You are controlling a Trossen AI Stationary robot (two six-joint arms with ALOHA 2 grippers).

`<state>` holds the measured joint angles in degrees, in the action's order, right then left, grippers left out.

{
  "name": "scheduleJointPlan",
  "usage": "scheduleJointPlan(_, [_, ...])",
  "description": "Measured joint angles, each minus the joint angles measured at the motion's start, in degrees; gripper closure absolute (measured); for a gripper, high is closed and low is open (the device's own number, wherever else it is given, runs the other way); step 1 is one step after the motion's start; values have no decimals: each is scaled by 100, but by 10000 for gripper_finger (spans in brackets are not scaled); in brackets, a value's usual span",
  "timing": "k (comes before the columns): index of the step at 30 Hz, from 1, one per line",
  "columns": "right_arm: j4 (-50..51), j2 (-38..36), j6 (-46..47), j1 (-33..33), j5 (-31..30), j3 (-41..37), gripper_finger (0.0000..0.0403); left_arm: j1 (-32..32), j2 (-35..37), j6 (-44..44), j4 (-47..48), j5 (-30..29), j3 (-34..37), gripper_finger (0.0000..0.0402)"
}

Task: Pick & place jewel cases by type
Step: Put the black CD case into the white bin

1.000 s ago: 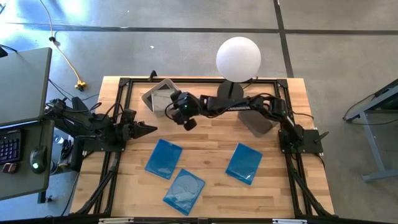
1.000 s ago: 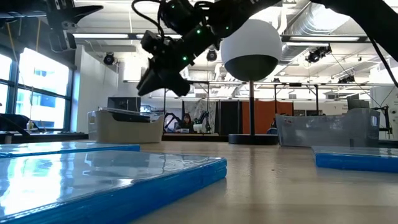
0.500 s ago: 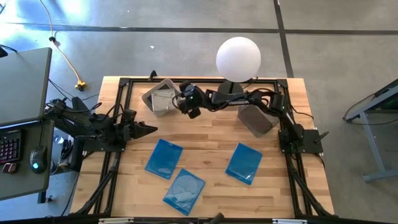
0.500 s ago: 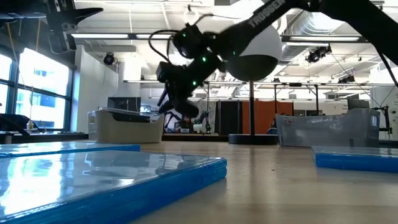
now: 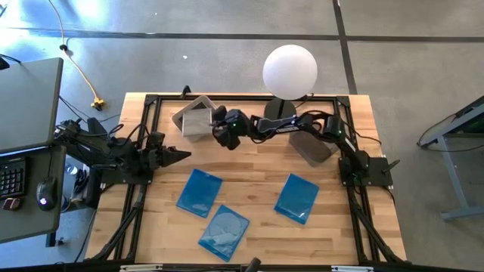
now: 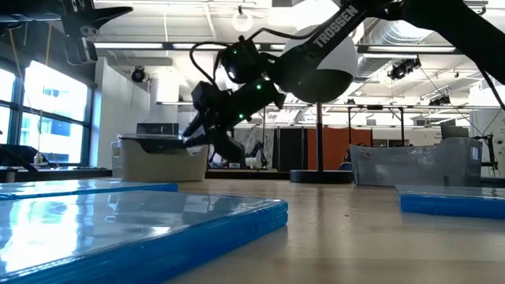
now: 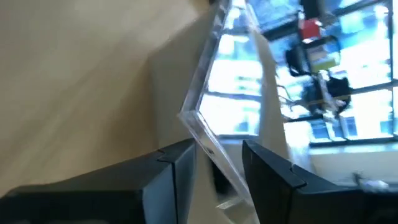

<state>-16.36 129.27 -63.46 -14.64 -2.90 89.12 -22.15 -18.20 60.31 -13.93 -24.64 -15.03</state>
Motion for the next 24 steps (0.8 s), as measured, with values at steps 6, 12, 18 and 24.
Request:
scheduleJointPlan(6, [-746,35,59,16,435,4,279,2,0,0,-6,-164,0,234])
scheduleJointPlan(12, [-1643,35,324,130,958,8,279,0,0,-1,-5,-175,0,234])
scheduleJointPlan(18, [-1036,-216,-402,338,-843,11,279,0,-2,4,105,-146,0,234])
scheduleJointPlan(24, [928,-487,-262,424,-731,17,279,0,-2,5,379,-29,0,234])
